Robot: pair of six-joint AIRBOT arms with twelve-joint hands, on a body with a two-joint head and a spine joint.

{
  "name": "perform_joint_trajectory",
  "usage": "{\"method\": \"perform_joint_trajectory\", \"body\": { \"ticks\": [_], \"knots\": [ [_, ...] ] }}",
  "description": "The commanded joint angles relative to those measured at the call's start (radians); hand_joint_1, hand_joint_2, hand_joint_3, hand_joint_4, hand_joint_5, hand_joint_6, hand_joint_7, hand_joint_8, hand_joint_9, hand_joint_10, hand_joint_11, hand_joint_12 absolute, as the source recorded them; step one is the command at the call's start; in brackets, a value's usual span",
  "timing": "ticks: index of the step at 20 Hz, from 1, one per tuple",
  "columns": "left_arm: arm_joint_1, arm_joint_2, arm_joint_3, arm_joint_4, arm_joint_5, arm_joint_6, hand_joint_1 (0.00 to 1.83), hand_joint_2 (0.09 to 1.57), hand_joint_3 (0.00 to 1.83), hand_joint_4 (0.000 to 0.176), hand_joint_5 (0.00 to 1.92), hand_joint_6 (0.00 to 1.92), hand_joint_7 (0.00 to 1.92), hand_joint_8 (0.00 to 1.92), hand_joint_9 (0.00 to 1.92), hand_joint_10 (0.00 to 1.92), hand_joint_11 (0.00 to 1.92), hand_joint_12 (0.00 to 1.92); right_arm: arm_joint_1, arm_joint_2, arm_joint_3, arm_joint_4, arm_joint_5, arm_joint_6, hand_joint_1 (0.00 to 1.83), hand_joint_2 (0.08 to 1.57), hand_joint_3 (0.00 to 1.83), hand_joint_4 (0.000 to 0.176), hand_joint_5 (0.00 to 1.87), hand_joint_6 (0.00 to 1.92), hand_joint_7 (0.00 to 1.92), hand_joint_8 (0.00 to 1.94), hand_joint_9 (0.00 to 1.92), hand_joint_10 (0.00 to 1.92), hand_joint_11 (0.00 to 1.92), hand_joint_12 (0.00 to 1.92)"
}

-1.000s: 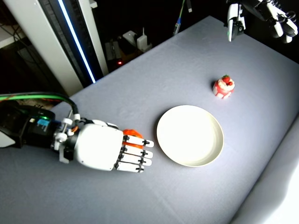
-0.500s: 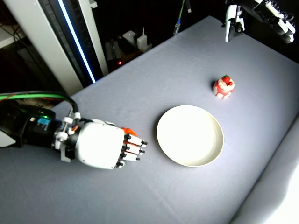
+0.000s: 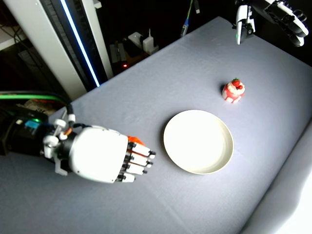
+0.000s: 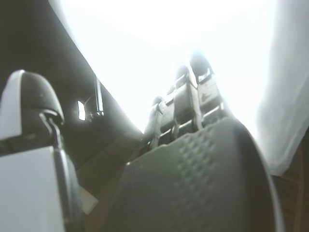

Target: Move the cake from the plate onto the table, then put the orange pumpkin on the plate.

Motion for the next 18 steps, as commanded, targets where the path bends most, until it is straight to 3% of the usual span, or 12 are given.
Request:
{"method": "perform_joint_trajectory", "body": {
  "ticks": [1, 2, 3, 4, 6, 8, 10, 12, 13, 15, 17, 18],
  "knots": [
    [-0.011, 0.000, 0.008, -0.042, -0.111, -0.003, 0.99, 0.97, 0.00, 0.084, 0.07, 0.00, 0.00, 0.00, 0.16, 0.01, 0.00, 0.20, 0.024, 0.006, -0.001, 0.007, 0.098, 0.005, 1.19, 1.17, 0.12, 0.000, 0.73, 1.32, 0.84, 1.43, 0.98, 1.87, 1.08, 1.92],
    [-0.011, -0.005, 0.013, -0.038, -0.109, -0.003, 0.99, 0.97, 0.00, 0.120, 0.08, 0.00, 0.01, 0.00, 0.17, 0.01, 0.00, 0.13, 0.043, 0.006, 0.003, -0.004, 0.097, 0.005, 1.18, 0.99, 0.52, 0.000, 0.73, 1.43, 0.83, 1.53, 0.96, 1.90, 1.06, 1.92],
    [-0.011, -0.009, 0.017, -0.037, -0.109, -0.003, 0.97, 1.00, 0.00, 0.135, 0.02, 0.00, 0.05, 0.00, 0.22, 0.01, 0.00, 0.33, 0.057, 0.005, 0.008, -0.011, 0.097, 0.005, 1.19, 1.06, 0.37, 0.000, 0.72, 1.34, 0.83, 1.51, 0.86, 1.86, 0.95, 1.92],
    [-0.012, -0.012, 0.019, -0.036, -0.108, -0.003, 0.97, 1.00, 0.00, 0.135, 0.02, 0.00, 0.05, 0.00, 0.22, 0.01, 0.00, 0.33, 0.069, 0.000, 0.013, -0.019, 0.097, 0.005, 1.19, 1.06, 0.37, 0.000, 0.72, 1.34, 0.83, 1.51, 0.86, 1.86, 0.95, 1.92],
    [-0.013, -0.014, 0.022, -0.030, -0.107, -0.003, 0.97, 1.00, 0.00, 0.087, 0.01, 0.00, 0.06, 0.00, 0.24, 0.00, 0.00, 0.41, 0.113, -0.039, 0.041, -0.039, 0.093, 0.005, 1.16, 1.22, 0.04, 0.000, 0.73, 1.32, 0.77, 1.47, 0.68, 1.69, 0.70, 1.89],
    [-0.014, -0.018, 0.026, -0.028, -0.109, -0.003, 0.98, 0.99, 0.00, 0.089, 0.00, 0.00, 0.05, 0.00, 0.23, 0.00, 0.00, 0.40, 0.162, -0.093, 0.076, -0.078, 0.072, 0.005, 1.17, 1.22, 0.02, 0.000, 0.74, 1.27, 0.79, 1.46, 0.70, 1.69, 0.71, 1.90],
    [-0.023, -0.026, 0.034, -0.017, -0.103, -0.003, 1.02, 0.99, 0.00, 0.143, 0.01, 0.00, 0.04, 0.00, 0.19, 0.01, 0.00, 0.19, 0.187, -0.146, 0.111, -0.102, 0.061, 0.005, 1.10, 1.35, 0.02, 0.000, 0.46, 1.62, 0.67, 1.70, 0.58, 1.91, 0.67, 1.92],
    [-0.041, -0.044, 0.049, 0.002, -0.093, -0.003, 0.99, 1.01, 0.00, 0.154, 0.01, 0.00, 0.02, 0.00, 0.16, 0.00, 0.00, 0.17, 0.193, -0.192, 0.148, -0.102, 0.061, 0.007, 1.09, 1.36, 0.01, 0.000, 0.57, 1.54, 0.56, 1.82, 0.46, 1.91, 0.49, 1.92],
    [-0.052, -0.055, 0.058, 0.012, -0.087, -0.003, 0.99, 1.02, 0.00, 0.167, 0.02, 0.00, 0.02, 0.00, 0.17, 0.00, 0.00, 0.16, 0.194, -0.210, 0.164, -0.104, 0.061, 0.009, 0.95, 1.46, 0.02, 0.007, 0.40, 1.84, 0.47, 1.86, 0.46, 1.92, 0.70, 1.92],
    [-0.074, -0.075, 0.073, 0.033, -0.079, -0.003, 0.97, 0.97, 0.00, 0.176, 0.03, 0.00, 0.04, 0.00, 0.20, 0.01, 0.00, 0.27, 0.197, -0.237, 0.192, -0.115, 0.061, 0.011, 1.14, 1.29, 0.00, 0.008, 0.70, 1.42, 0.70, 1.53, 0.53, 1.92, 0.55, 1.92],
    [-0.089, -0.091, 0.085, 0.046, -0.078, -0.003, 0.97, 0.95, 0.00, 0.174, 0.02, 0.00, 0.04, 0.00, 0.20, 0.01, 0.00, 0.28, 0.198, -0.269, 0.228, -0.127, 0.061, 0.013, 1.14, 1.29, 0.00, 0.000, 0.70, 1.40, 0.70, 1.55, 0.55, 1.90, 0.58, 1.92],
    [-0.099, -0.101, 0.094, 0.053, -0.079, -0.003, 1.00, 0.93, 0.00, 0.149, 0.02, 0.01, 0.04, 0.00, 0.19, 0.00, 0.00, 0.19, 0.198, -0.287, 0.251, -0.136, 0.056, 0.015, 1.17, 1.24, 0.00, 0.000, 0.76, 1.30, 0.82, 1.40, 0.71, 1.73, 0.71, 1.92]
  ]
}}
